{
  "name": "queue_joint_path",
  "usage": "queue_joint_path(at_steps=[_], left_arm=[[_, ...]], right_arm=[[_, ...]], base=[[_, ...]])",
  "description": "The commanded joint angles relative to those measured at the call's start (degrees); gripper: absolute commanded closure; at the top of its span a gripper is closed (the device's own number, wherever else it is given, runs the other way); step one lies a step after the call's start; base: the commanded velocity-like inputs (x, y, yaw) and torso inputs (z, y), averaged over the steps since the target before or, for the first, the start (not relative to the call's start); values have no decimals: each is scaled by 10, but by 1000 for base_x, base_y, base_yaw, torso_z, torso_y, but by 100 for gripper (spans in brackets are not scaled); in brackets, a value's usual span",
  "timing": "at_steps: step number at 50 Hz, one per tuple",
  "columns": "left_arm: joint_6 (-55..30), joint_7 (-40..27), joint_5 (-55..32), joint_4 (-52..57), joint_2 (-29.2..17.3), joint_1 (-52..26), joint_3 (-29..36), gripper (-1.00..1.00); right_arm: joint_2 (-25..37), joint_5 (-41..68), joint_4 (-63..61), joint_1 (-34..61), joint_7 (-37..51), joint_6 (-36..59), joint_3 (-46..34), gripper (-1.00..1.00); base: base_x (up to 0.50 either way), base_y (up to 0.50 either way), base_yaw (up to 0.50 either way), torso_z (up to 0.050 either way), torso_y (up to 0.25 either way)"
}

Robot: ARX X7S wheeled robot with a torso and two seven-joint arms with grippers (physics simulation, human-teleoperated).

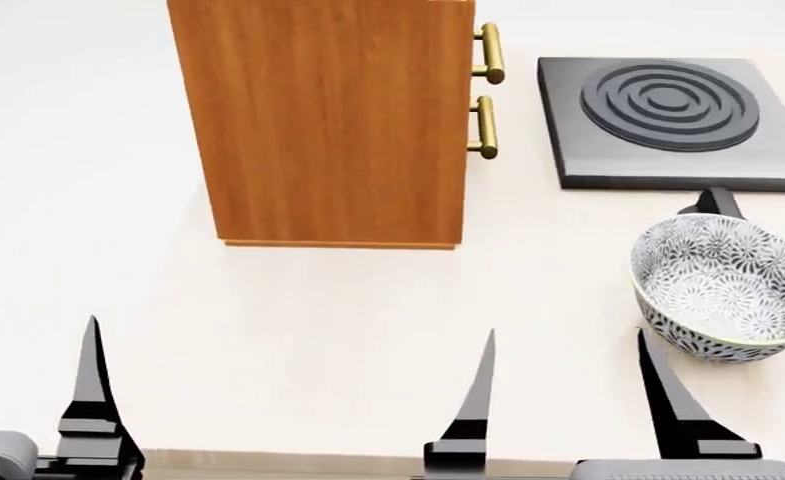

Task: Put the bowl on the top of the cabinet.

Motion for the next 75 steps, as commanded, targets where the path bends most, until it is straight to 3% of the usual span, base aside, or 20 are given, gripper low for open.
queue_joint_path(at_steps=[1,17,41,58,75], left_arm=[[1,-4,-3,-1,-4,0,1,-100],[2,-10,-6,1,-8,0,4,-100],[0,-17,-11,5,-14,-1,9,-100],[2,-22,-14,5,-18,0,13,-100],[9,-25,-17,-3,-22,-1,15,-100]], right_arm=[[2,9,3,0,2,-6,0,-100],[10,14,0,0,6,0,-5,-100],[15,18,-2,2,17,-3,-7,-100],[23,19,-5,1,19,3,-16,-100],[23,24,1,2,24,-6,-13,-100]], base=[[0,0,0,0,0],[15,0,0,0,0],[489,13,0,0,0],[44,1,0,0,0],[396,0,0,0,1]])
